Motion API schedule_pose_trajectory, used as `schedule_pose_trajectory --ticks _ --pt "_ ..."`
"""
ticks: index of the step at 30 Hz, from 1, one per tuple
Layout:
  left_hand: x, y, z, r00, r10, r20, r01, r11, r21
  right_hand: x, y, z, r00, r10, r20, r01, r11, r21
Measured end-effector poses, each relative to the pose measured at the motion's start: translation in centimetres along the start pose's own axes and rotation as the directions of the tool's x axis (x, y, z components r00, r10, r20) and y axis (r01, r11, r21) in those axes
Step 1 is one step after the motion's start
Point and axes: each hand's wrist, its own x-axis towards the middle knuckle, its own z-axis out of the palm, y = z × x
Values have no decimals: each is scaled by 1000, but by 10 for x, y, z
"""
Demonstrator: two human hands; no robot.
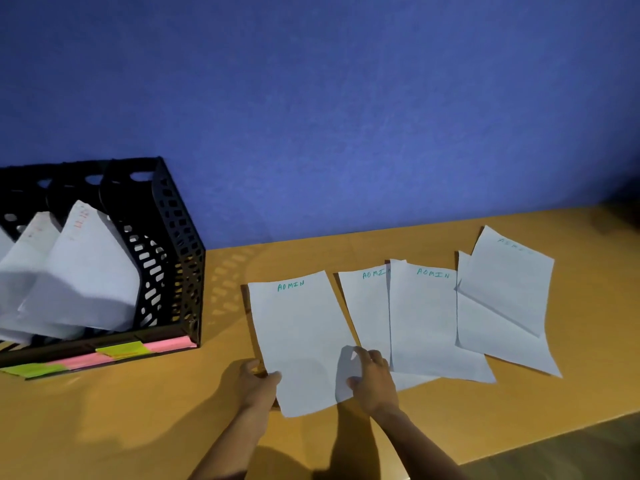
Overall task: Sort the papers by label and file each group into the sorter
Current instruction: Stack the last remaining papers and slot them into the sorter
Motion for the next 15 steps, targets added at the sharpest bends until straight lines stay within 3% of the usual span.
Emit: schedule_pose_trajectory --ticks 4,9,12,15 --pt "-2 7 7 992 45 118 -44 999 -11 2 7 -8 996 -59 71 61 998 -29" --pt "2 18 20 987 69 146 -67 998 -16 1 18 -19 983 -135 120 133 991 26" --pt "3 20 24 988 105 114 -103 994 -18 -4 25 -27 971 -236 37 236 972 4" --pt "2 20 24 983 170 71 -172 985 28 -11 42 -35 934 -354 -36 346 927 -145"
